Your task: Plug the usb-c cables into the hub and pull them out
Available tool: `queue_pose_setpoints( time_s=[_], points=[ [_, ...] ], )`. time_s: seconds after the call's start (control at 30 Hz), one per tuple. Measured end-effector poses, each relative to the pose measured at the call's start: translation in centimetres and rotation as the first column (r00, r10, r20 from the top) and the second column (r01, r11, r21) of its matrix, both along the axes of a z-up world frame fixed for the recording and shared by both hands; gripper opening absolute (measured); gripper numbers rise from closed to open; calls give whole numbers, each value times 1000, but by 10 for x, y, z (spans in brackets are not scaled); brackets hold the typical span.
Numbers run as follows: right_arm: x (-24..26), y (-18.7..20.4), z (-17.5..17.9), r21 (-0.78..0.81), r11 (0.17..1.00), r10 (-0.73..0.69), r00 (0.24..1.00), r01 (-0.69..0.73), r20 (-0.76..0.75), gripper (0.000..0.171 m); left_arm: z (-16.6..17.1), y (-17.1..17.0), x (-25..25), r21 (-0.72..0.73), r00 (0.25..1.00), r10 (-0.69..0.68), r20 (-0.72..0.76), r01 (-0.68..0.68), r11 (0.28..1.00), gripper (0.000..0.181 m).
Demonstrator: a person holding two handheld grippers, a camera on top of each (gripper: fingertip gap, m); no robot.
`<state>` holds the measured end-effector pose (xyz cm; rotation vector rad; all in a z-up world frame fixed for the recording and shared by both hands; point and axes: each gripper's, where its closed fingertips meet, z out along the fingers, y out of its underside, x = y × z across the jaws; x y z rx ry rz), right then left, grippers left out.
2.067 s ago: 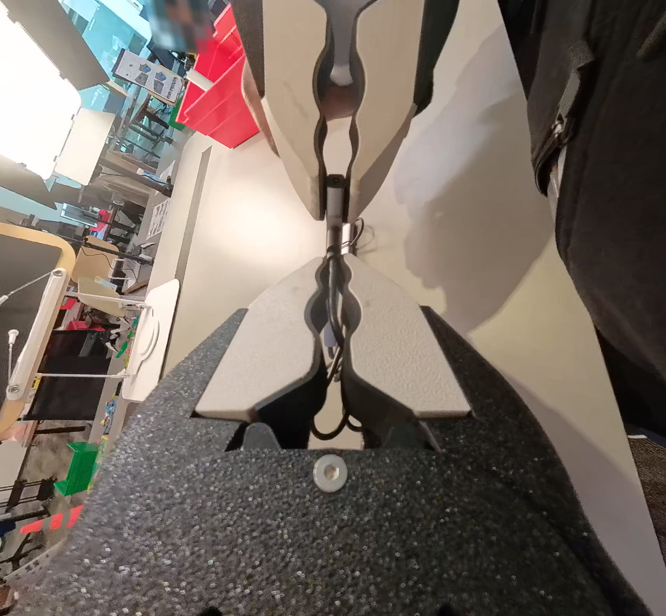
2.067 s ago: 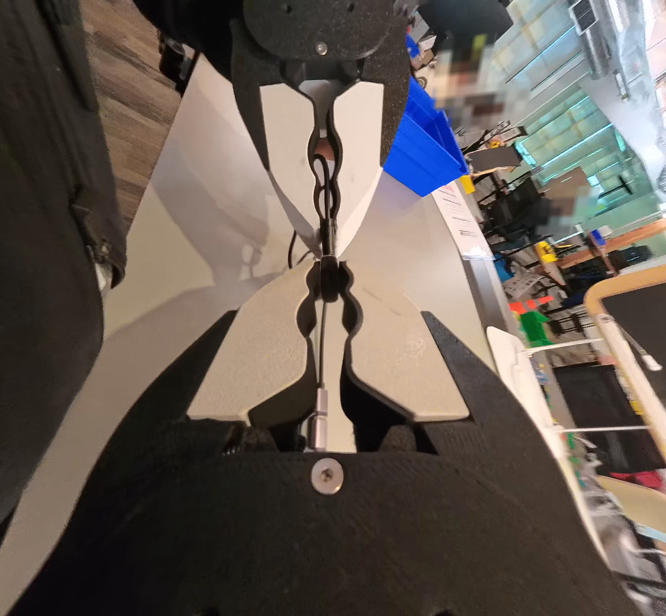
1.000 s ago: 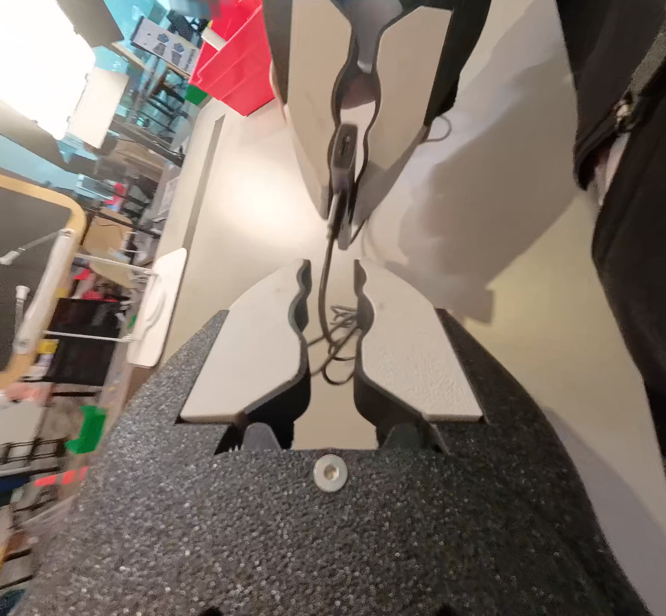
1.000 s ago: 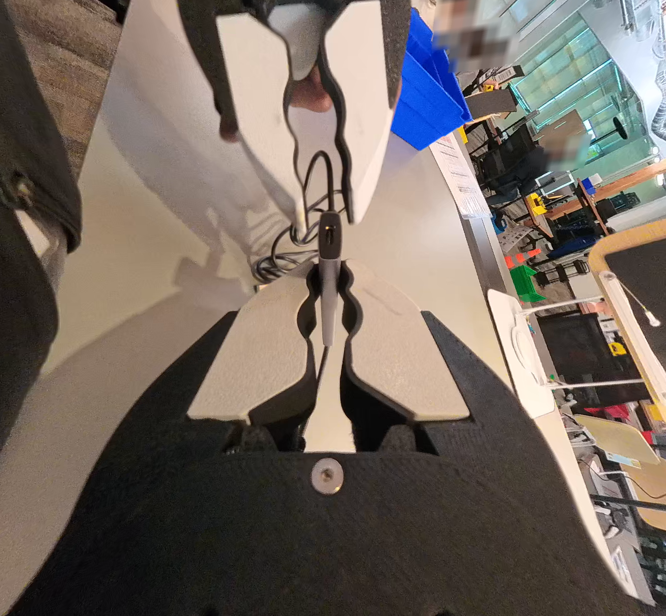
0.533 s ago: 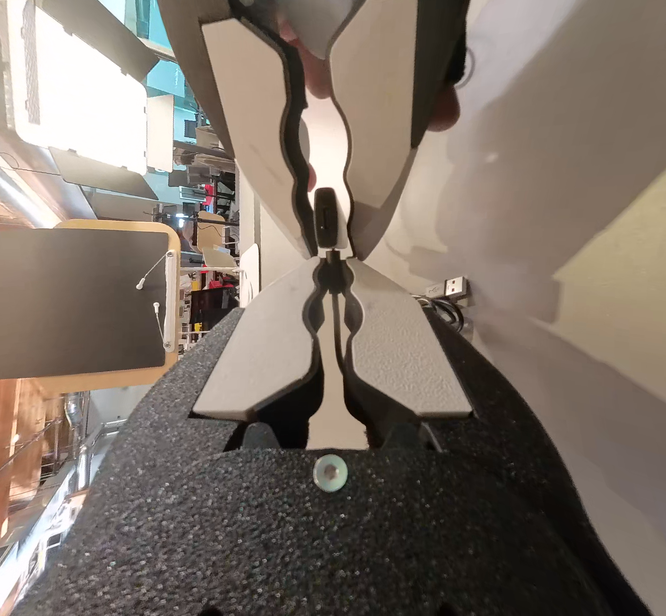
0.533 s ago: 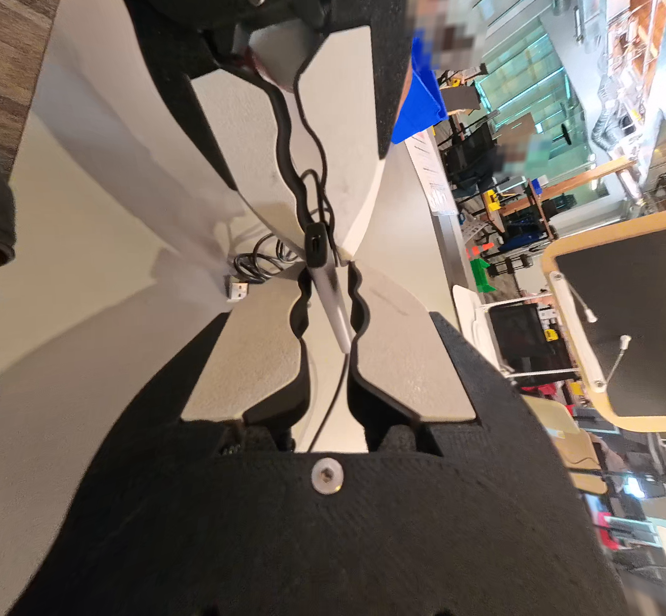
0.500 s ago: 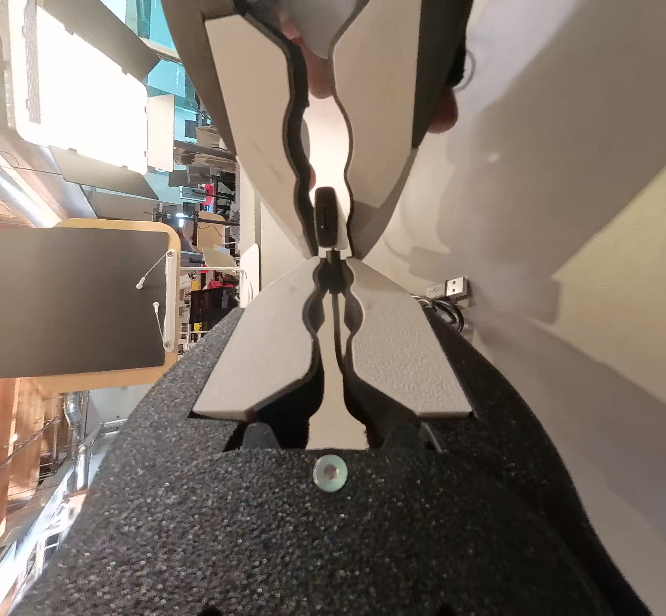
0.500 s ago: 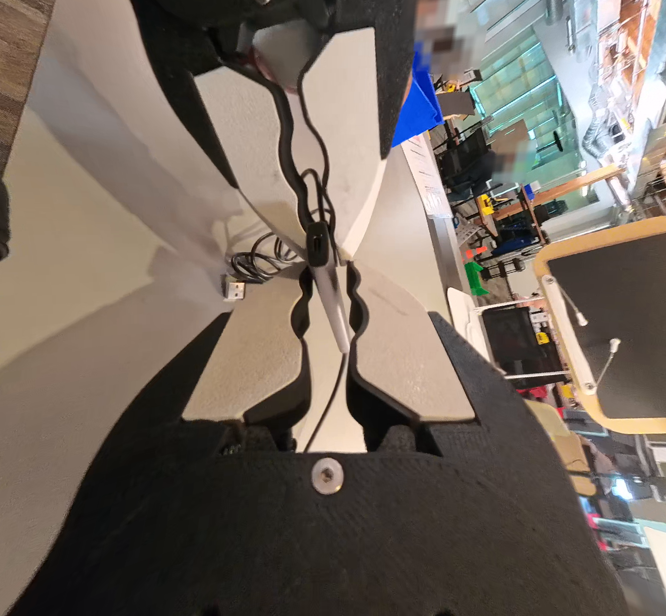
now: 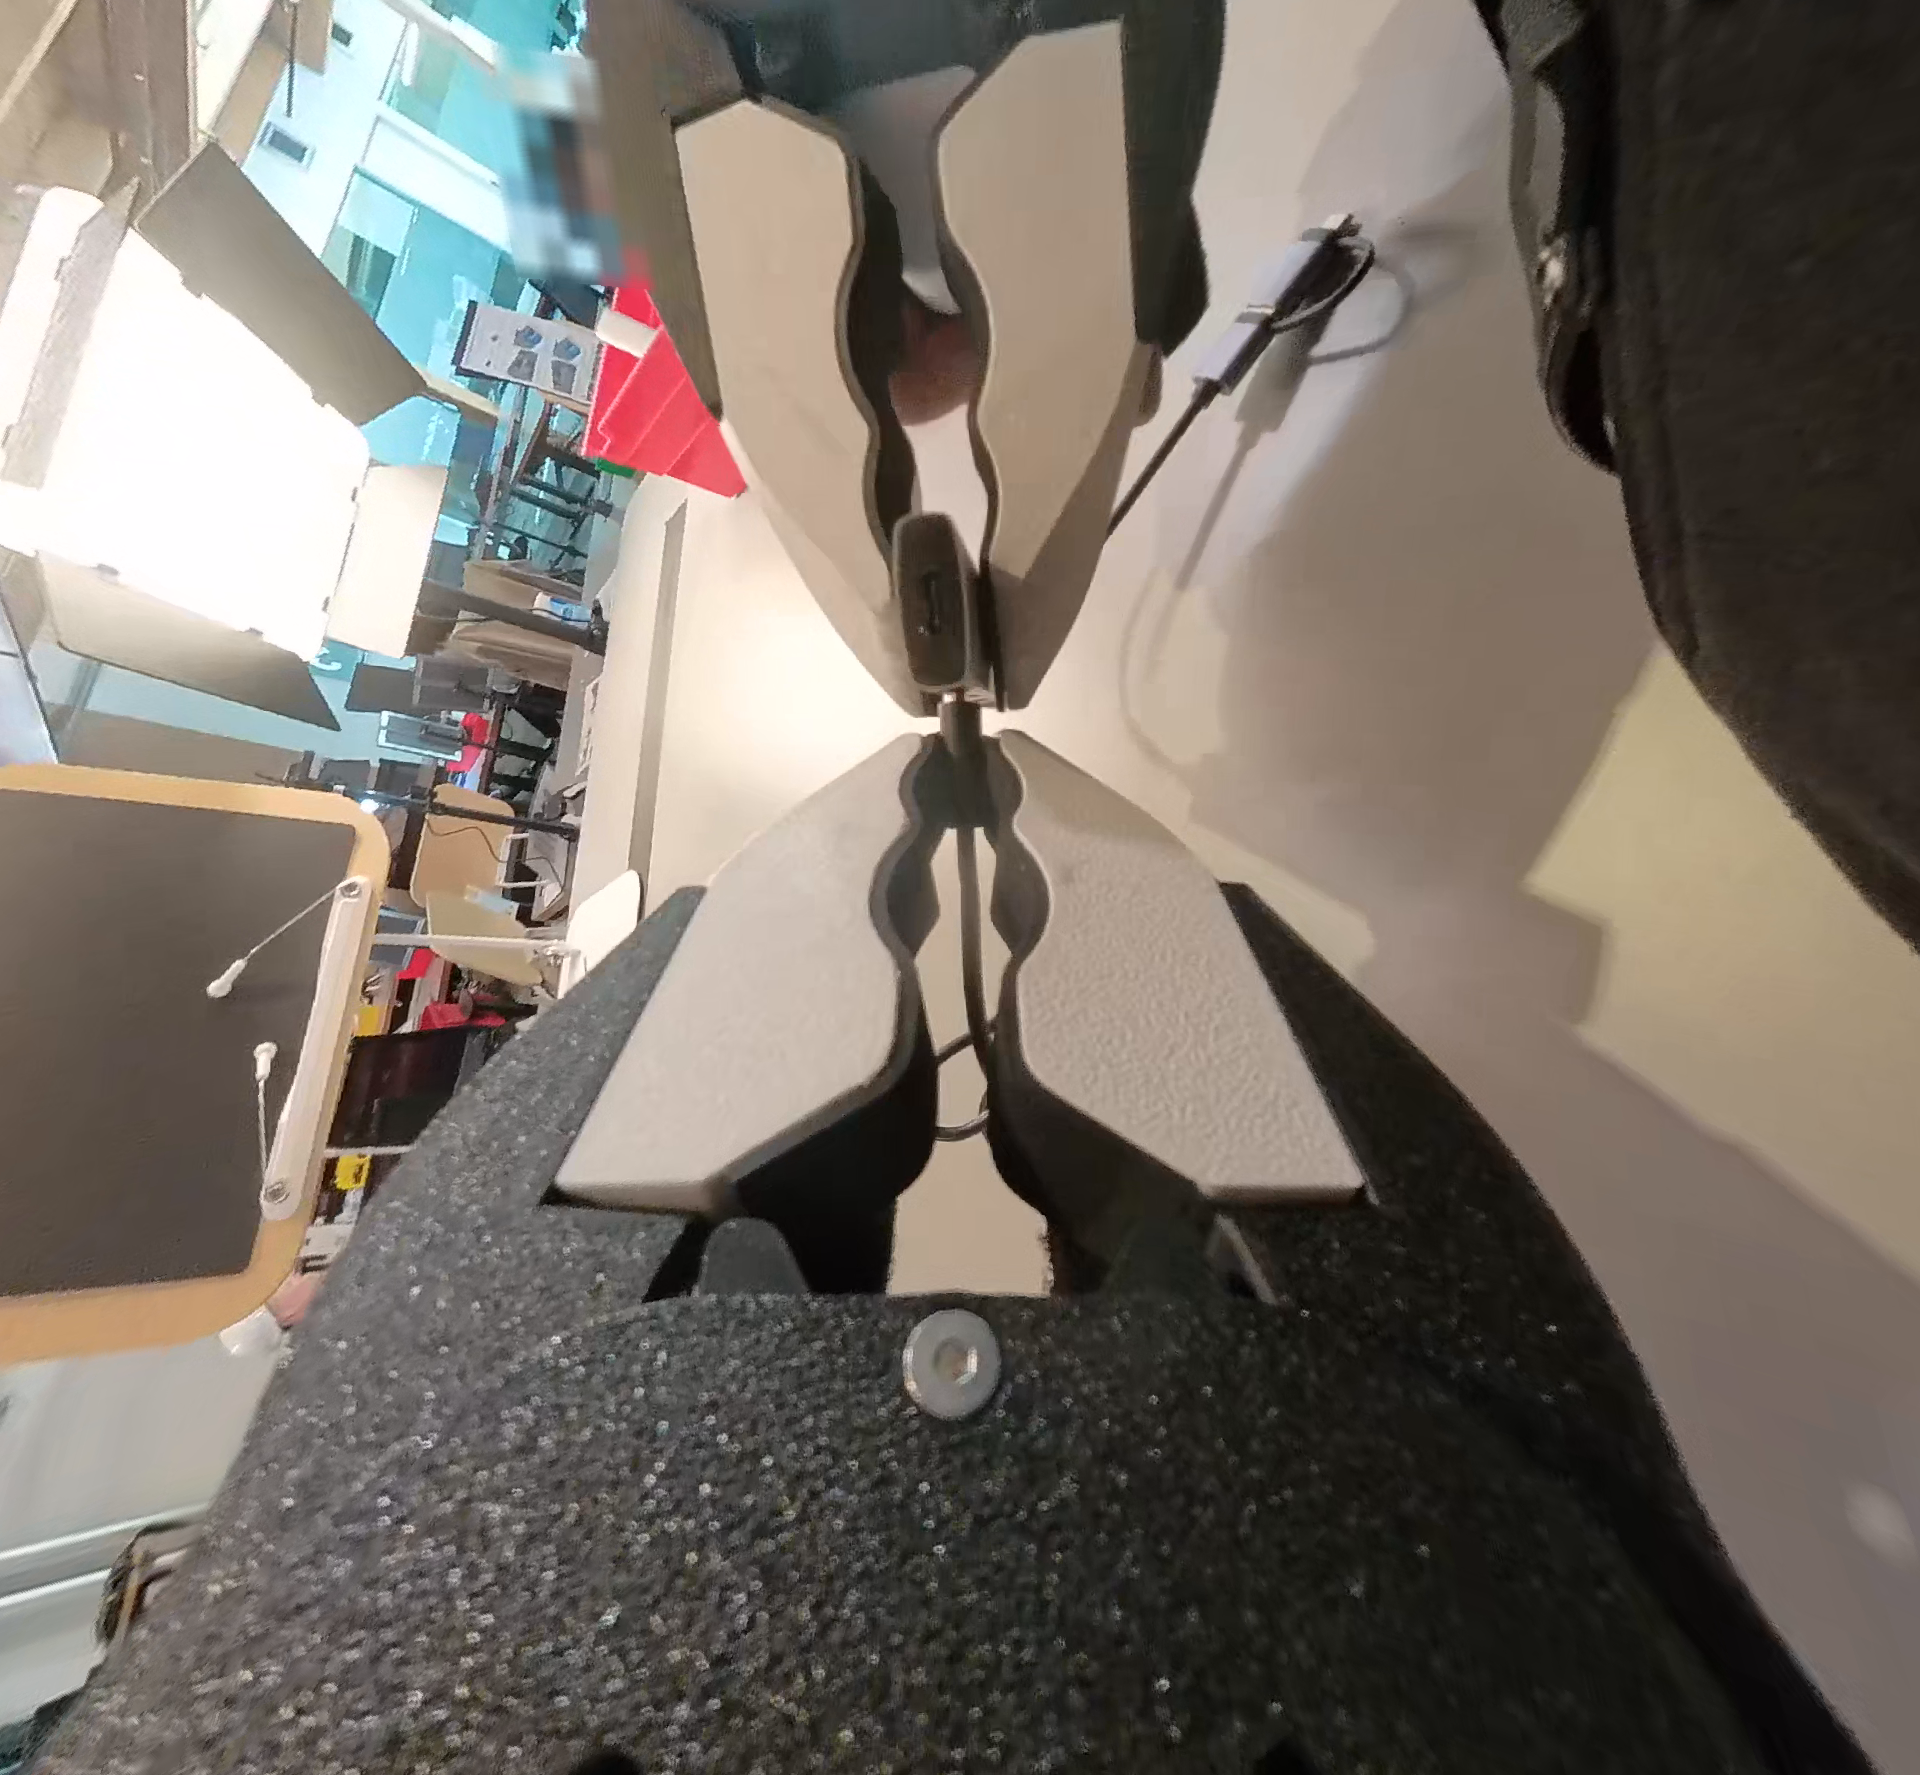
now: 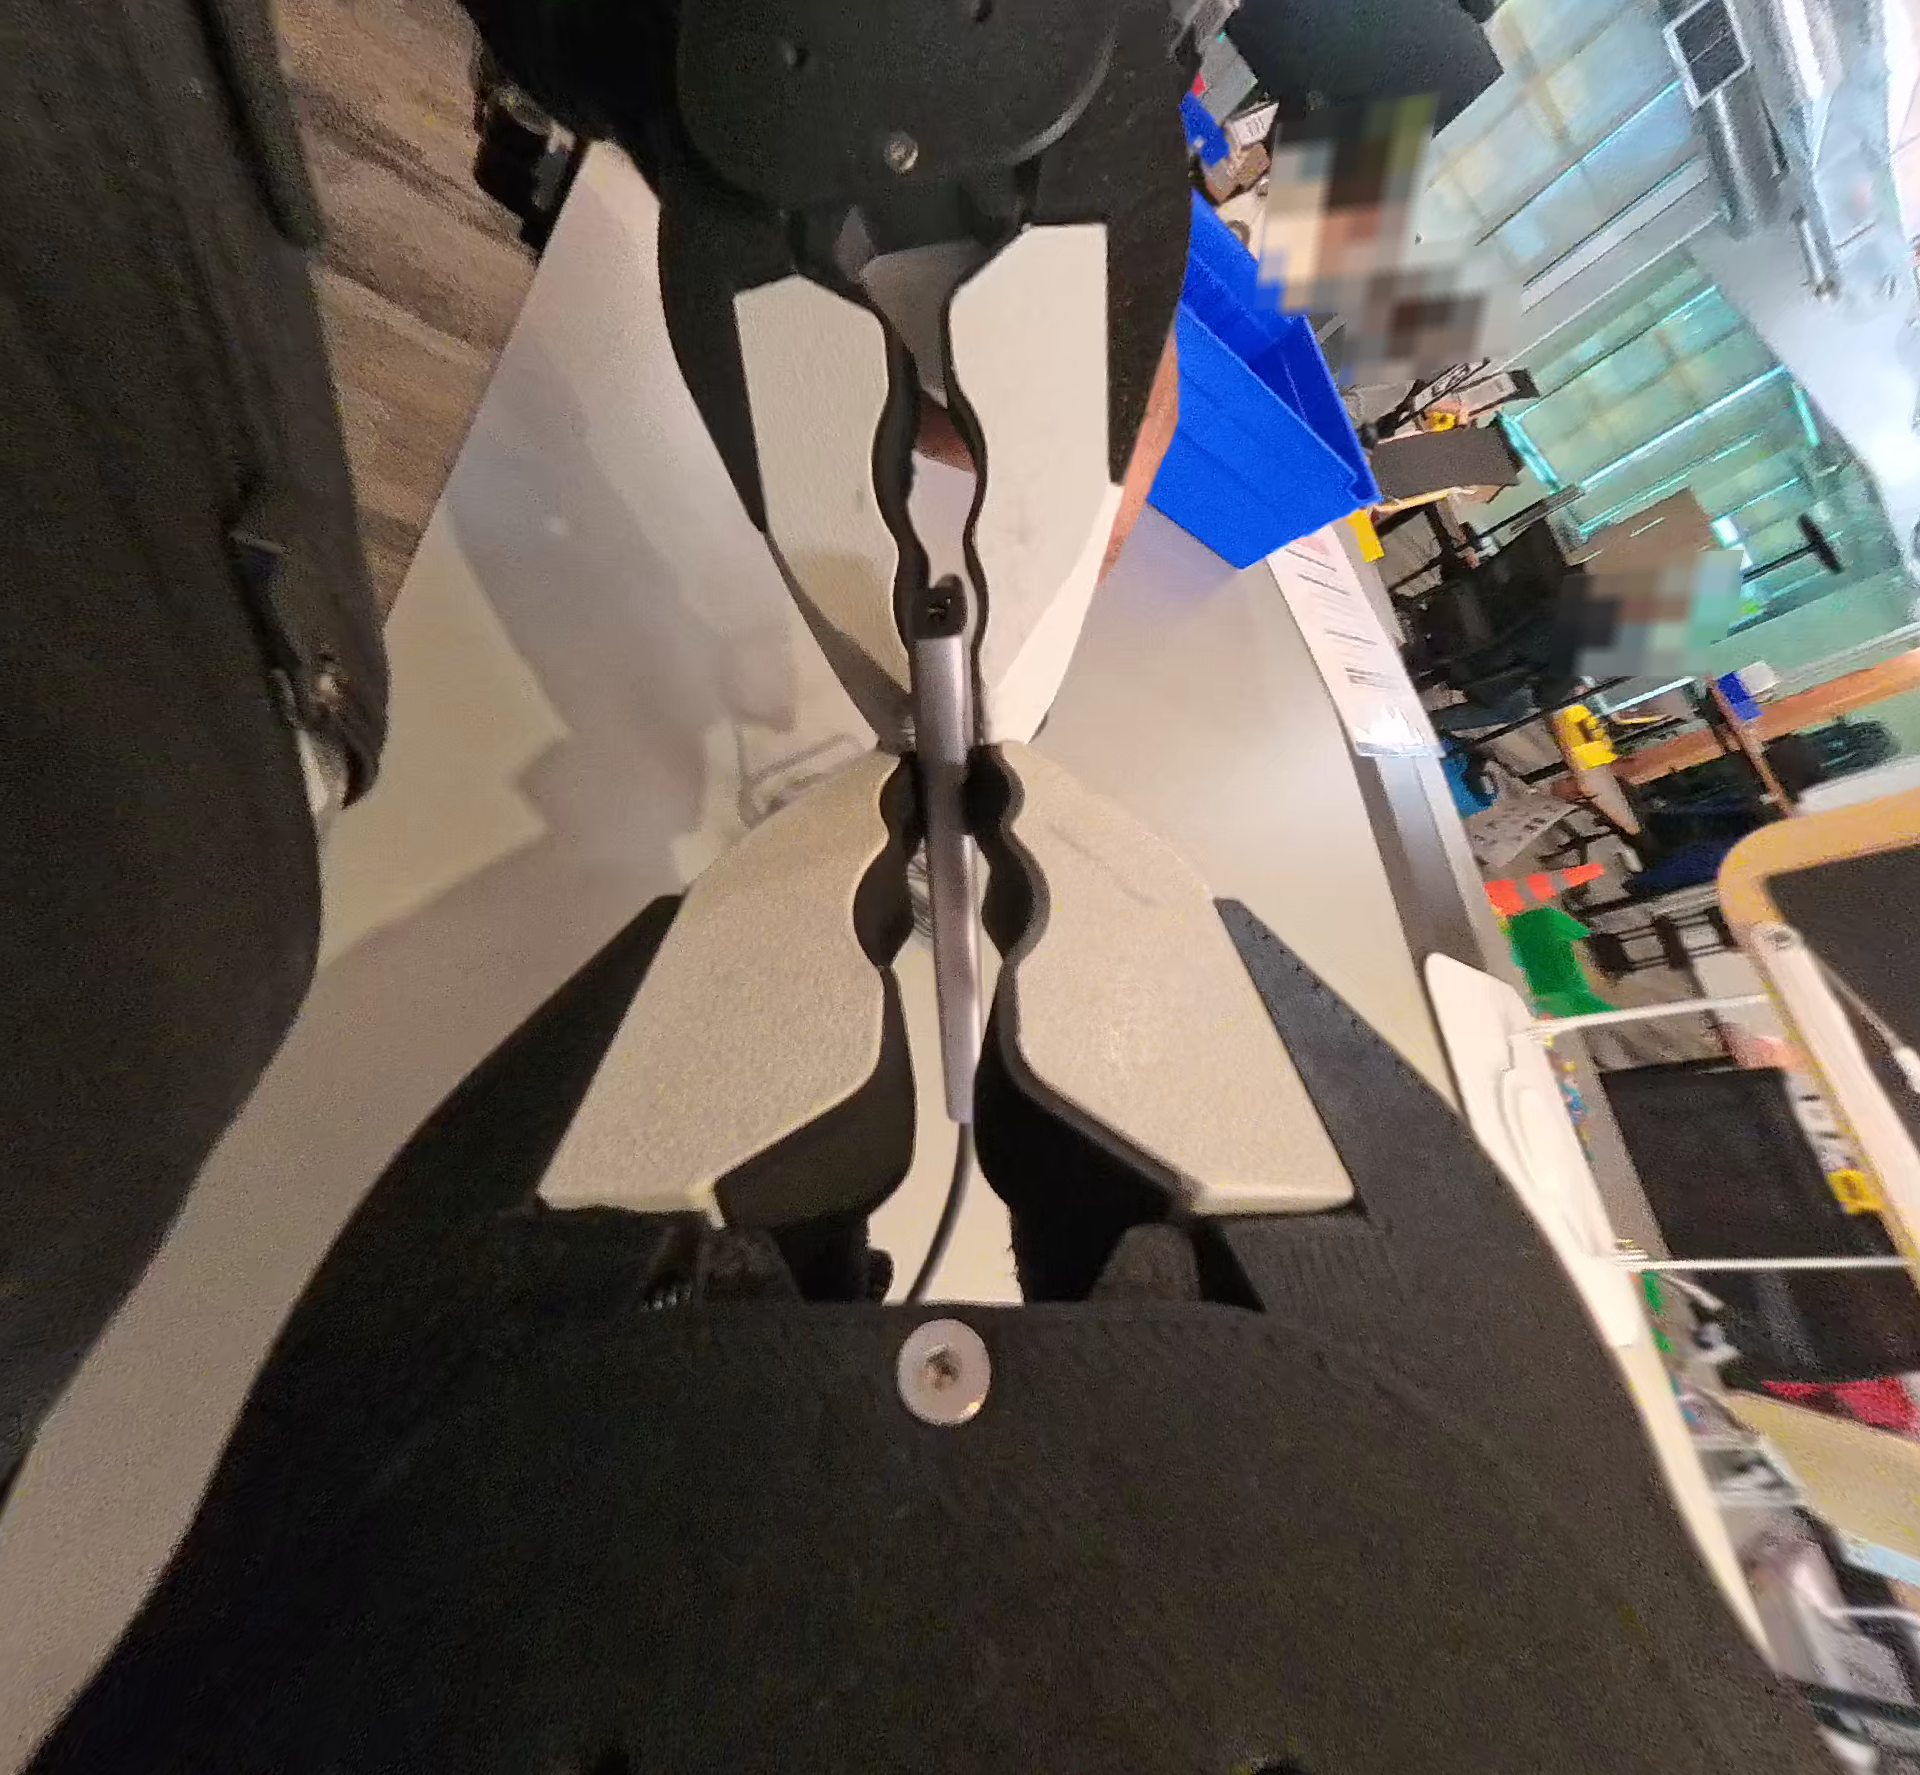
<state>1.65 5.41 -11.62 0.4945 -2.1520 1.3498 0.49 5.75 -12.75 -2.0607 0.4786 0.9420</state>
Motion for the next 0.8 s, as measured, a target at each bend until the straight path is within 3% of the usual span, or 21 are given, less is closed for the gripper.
queue_pose_setpoints(
  time_s=[0.03,0.17,0.37,0.53,0.67,0.73,0.8],
  points=[
    [1,2,1,-9,1000,-2,1000,2,22,10,1,2,1,7,1000,-8,10,8,1000,8],
    [-1,9,-5,-2,1000,-10,989,10,144,10,-5,9,-1,5,997,13,81,-13,1000,7],
    [-7,7,-10,-41,997,-71,997,70,-18,28,-15,7,-16,-83,993,98,72,-92,992,7],
    [-14,8,-13,1,996,-88,991,88,-104,10,-18,9,-15,-100,995,75,65,-68,993,7],
    [-13,14,-12,46,997,-59,989,66,-137,9,-16,9,-13,-77,996,57,69,-52,996,7],
    [-35,43,-9,45,987,-144,978,152,-154,9,-21,-32,-45,-124,978,206,12,-203,971,7],
    [-59,84,-12,54,971,-230,972,233,-50,10,-13,-75,-60,-60,943,316,103,-311,948,7]
  ],
)
